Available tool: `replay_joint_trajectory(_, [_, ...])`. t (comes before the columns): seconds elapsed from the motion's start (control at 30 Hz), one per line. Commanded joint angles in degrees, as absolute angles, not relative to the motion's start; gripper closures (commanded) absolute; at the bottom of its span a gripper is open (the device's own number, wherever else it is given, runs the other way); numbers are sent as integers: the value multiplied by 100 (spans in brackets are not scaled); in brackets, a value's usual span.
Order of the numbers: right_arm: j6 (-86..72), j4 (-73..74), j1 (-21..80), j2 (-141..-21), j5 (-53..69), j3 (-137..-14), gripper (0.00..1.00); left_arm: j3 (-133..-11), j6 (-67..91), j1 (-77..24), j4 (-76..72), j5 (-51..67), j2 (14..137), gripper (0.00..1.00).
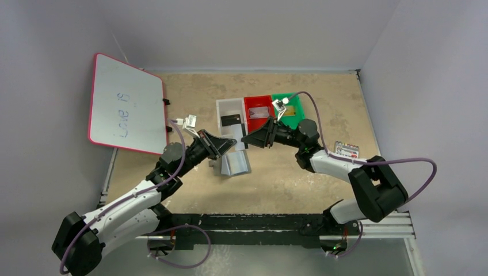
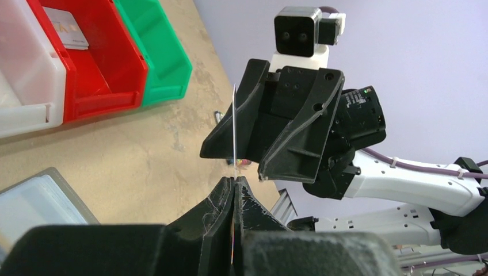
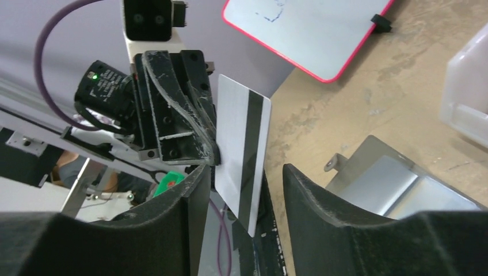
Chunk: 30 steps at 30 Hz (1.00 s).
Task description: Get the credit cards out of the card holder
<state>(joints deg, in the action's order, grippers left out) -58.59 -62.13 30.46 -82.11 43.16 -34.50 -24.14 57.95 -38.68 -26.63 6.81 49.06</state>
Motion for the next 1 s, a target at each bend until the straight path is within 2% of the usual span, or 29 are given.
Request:
replay_joint_trajectory(0.0, [-6083,-6905,3047,-8202,4674,-3807,50,-2322,5899,-3847,-3106,914,4782,100])
replay_joint_trajectory(0.17, [-6033,-6711,3000,-8098,4673,-3843,55,-2259,5902,-3849,-3082,817,4673,100])
replay_joint_trajectory(0.33, [-6075,-6710,2976,-8060,4794,-3840,68,-2260,5892,-3842,-3078,757,4651,100])
replay_joint_trajectory(0.57, [-6143,-6737,2925,-7906,4808,-3712,72,-2191,5910,-3843,-3017,614,4517,100])
replay_joint_trajectory(0.87, [-6257,-6890,2910,-7895,4983,-3749,97,-2185,5924,-3850,-2993,645,4515,100])
replay_joint_trajectory(0.97, [-6245,-6858,2909,-7871,4982,-3749,100,-2185,5934,-3847,-2990,659,4522,100])
